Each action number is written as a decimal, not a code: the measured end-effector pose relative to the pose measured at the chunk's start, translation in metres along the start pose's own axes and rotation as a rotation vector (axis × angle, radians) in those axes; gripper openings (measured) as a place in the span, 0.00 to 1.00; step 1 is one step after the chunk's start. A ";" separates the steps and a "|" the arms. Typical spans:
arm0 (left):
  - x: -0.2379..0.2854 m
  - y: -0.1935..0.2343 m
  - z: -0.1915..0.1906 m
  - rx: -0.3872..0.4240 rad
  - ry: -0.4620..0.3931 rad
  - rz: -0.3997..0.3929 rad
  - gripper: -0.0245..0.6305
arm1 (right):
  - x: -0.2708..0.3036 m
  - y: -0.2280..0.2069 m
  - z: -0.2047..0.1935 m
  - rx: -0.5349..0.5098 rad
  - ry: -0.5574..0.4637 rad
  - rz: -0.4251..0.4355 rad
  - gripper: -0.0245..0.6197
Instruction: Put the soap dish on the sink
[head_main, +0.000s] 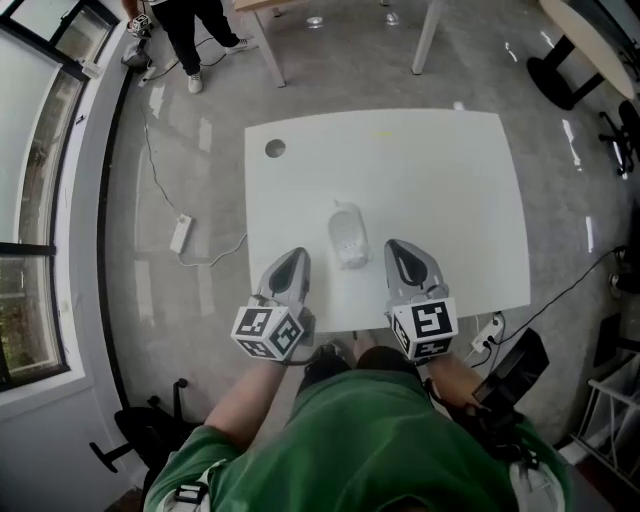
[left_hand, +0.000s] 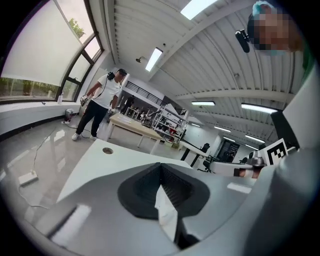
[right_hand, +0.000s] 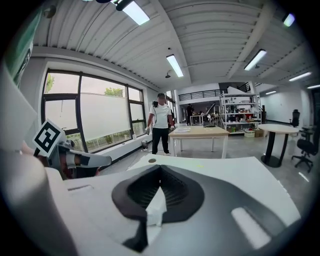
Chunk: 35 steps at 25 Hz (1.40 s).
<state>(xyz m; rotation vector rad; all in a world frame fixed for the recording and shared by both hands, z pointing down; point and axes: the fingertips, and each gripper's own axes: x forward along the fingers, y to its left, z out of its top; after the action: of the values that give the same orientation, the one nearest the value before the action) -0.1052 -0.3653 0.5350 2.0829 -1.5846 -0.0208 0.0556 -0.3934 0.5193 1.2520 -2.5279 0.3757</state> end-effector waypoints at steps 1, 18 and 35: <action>-0.008 -0.001 0.002 0.003 -0.012 -0.005 0.05 | -0.005 0.007 0.001 -0.008 -0.004 0.000 0.04; -0.144 -0.044 0.022 0.083 -0.144 -0.121 0.05 | -0.115 0.115 0.027 -0.095 -0.161 -0.049 0.04; -0.215 -0.105 0.016 0.106 -0.197 -0.194 0.05 | -0.199 0.149 0.028 -0.140 -0.220 -0.081 0.04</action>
<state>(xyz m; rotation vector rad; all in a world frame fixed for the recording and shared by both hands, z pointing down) -0.0841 -0.1582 0.4155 2.3731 -1.5164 -0.2216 0.0466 -0.1711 0.4039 1.4039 -2.6182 0.0426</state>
